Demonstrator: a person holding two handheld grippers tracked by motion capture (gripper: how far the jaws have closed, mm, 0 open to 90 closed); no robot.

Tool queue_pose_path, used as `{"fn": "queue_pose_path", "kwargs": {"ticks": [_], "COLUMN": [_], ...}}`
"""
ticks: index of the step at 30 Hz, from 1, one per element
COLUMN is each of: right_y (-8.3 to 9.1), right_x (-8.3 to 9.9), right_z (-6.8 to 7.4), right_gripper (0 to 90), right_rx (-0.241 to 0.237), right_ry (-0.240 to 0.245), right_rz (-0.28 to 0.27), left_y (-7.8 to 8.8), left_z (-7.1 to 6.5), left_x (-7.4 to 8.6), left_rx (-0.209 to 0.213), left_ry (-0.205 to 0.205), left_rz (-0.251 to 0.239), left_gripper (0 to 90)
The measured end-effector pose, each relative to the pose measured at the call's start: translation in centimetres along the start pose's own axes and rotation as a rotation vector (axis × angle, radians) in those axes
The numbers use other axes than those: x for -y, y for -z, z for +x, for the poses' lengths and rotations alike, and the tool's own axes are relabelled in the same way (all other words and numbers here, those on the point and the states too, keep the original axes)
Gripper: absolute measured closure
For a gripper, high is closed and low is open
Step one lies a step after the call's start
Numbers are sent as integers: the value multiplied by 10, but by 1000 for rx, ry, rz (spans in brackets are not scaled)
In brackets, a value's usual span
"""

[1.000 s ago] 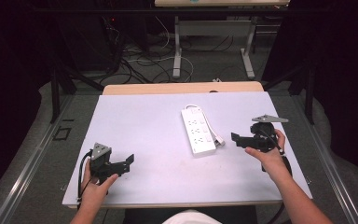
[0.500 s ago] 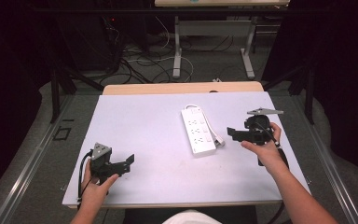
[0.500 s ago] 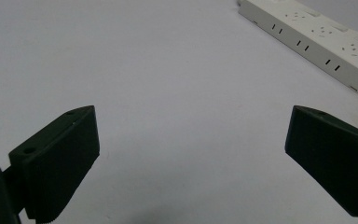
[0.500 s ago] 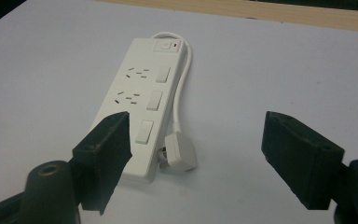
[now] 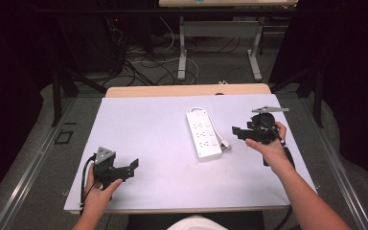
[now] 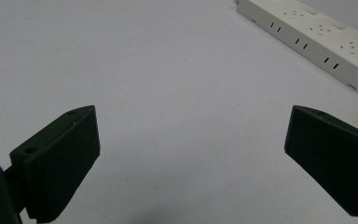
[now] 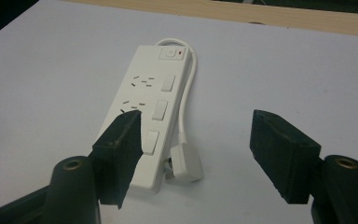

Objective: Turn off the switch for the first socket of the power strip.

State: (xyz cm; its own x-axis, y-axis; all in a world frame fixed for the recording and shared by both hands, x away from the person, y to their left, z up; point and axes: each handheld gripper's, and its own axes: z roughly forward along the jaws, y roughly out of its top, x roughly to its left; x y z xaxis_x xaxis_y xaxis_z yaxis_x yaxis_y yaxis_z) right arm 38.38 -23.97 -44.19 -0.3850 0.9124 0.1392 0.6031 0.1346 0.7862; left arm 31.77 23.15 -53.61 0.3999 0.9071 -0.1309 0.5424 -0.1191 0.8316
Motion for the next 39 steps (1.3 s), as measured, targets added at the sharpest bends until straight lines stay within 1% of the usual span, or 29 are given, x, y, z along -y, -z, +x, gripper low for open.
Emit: {"fn": "queue_pose_path", "kwargs": {"ticks": [3,5,13,15,17,18,24,25,26,27,28,29,38,39], "right_y": [-3,-5,-16,-17,-19,-22,-25,-26,-27,-27,-29,-29,-36,-37], "right_x": [-4,-6,-16,-17,-20,-22,-28,-29,-30,-31,-33,-34,-39,-39], "right_z": [2,4,11,11,12,12,13,14,14,15,15,14,16,16], "right_gripper": [341,341,333,335,339,341,354,357,361,365,379,388,428,432], "right_rx": [-7,-4,-12,-9,-15,-9,0,2,0,4,5,1,11,12], "right_ry": [10,20,32,33,17,24,26,17,23,17,11,16,10,15], "right_rz": [5,10,41,41,59,56,60,56,57,53,55,58,74,74], "left_y": [0,0,0,0,0,0,0,0,0,0,0,0,0,0], "left_z": [0,0,0,0,0,0,0,1,1,1,1,1,1,1], "left_x": [0,0,0,0,0,0,0,0,0,0,0,0,0,0], "left_rx": [1,1,3,3,3,7,8,9,8,8,8,9,8,8], "left_ry": [0,0,0,0,0,-1,-2,-2,-2,-2,-2,-2,-3,-3], "left_rz": [0,0,1,1,1,7,8,8,7,7,7,8,9,8], "left_gripper": [30,30,30,31,30,30,30,30,30,30,30,30,30,30]}}
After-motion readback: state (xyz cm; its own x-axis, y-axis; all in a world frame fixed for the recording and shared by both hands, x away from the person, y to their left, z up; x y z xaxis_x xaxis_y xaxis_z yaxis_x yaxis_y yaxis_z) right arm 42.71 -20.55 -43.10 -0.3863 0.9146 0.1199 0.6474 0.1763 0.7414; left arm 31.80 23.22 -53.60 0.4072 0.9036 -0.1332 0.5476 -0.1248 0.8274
